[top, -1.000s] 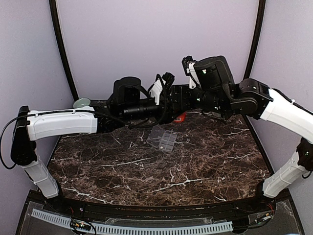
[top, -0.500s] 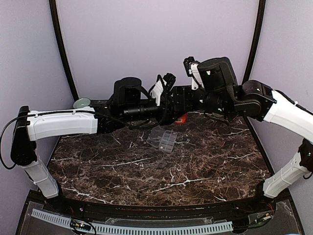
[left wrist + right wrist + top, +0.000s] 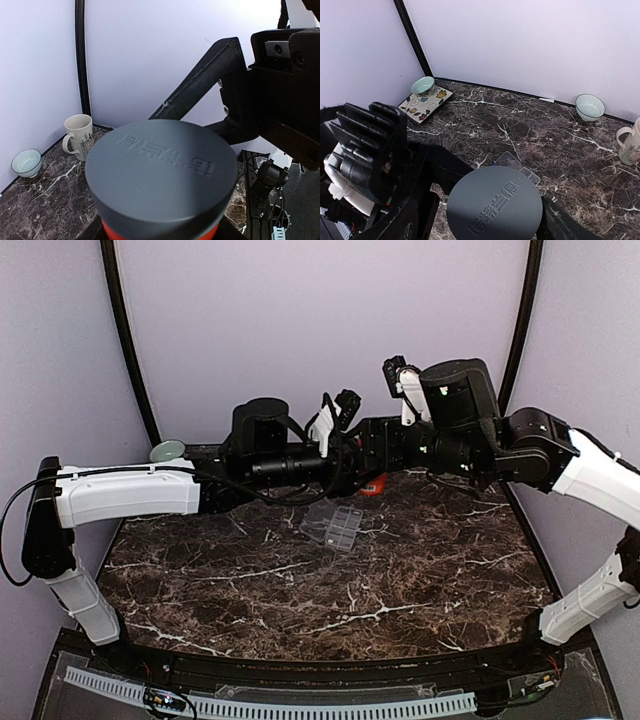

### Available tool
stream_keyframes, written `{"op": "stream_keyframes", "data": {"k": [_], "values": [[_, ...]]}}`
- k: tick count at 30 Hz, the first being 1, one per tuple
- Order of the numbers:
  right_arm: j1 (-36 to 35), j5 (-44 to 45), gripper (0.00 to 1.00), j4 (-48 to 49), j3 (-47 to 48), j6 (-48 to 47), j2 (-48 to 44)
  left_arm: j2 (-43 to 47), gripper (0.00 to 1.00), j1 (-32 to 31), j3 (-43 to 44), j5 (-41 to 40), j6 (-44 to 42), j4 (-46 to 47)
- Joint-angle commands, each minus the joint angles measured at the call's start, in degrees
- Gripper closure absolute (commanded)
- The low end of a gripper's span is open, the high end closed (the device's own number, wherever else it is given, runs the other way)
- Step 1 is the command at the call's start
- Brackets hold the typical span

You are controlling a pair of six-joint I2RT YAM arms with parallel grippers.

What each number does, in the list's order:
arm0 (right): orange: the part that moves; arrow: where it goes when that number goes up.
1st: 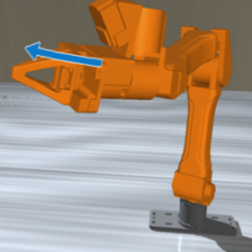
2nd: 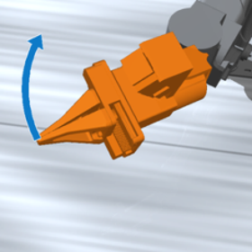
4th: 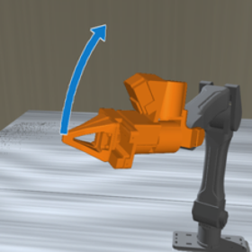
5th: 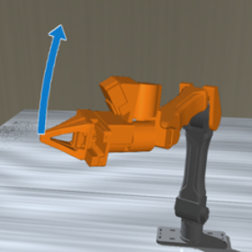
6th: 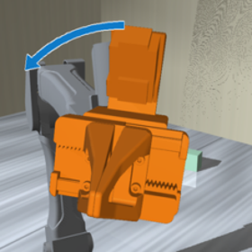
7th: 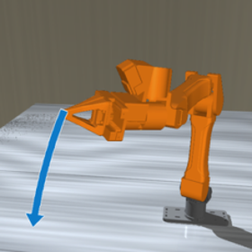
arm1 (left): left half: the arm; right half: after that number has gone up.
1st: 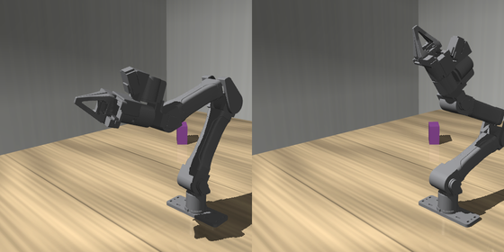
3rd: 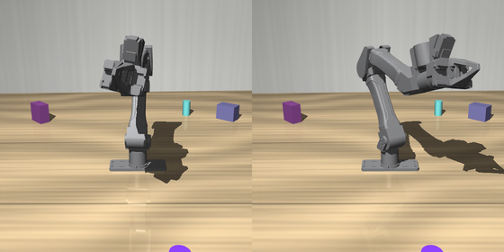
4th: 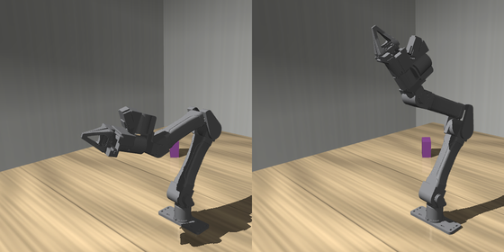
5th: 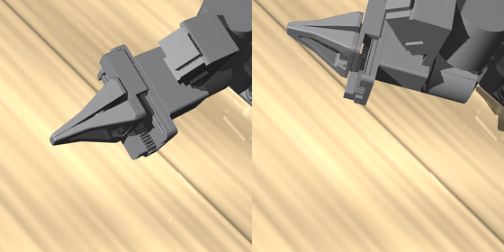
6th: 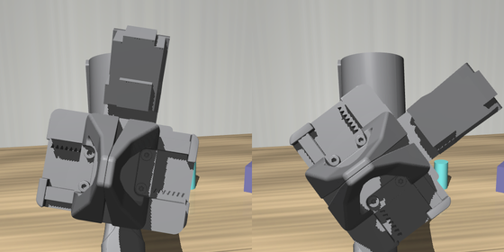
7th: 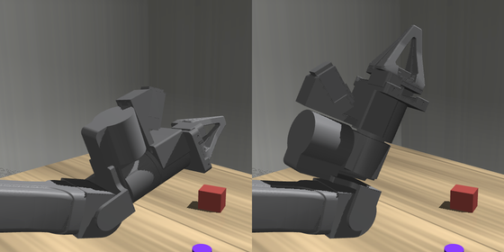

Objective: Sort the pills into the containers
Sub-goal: Screw the lid of the pill bottle onto the pill bottle.

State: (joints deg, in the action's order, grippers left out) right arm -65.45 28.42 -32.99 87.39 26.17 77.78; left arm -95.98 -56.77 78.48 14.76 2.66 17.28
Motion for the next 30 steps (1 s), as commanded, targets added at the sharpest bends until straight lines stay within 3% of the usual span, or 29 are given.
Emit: {"op": "stream_keyframes", "data": {"k": [1,30], "values": [[-1.75,-4.52,0.2,1.91,-1.53,-0.67,-1.66,2.68,1.0,0.54,-0.25,2.49,1.67,6.39],[0.16,-6.63,0.17,3.3,-5.09,-2.7,-8.77,3.25,1.0,3.81,-1.56,11.1,6.04,9.35]]}}
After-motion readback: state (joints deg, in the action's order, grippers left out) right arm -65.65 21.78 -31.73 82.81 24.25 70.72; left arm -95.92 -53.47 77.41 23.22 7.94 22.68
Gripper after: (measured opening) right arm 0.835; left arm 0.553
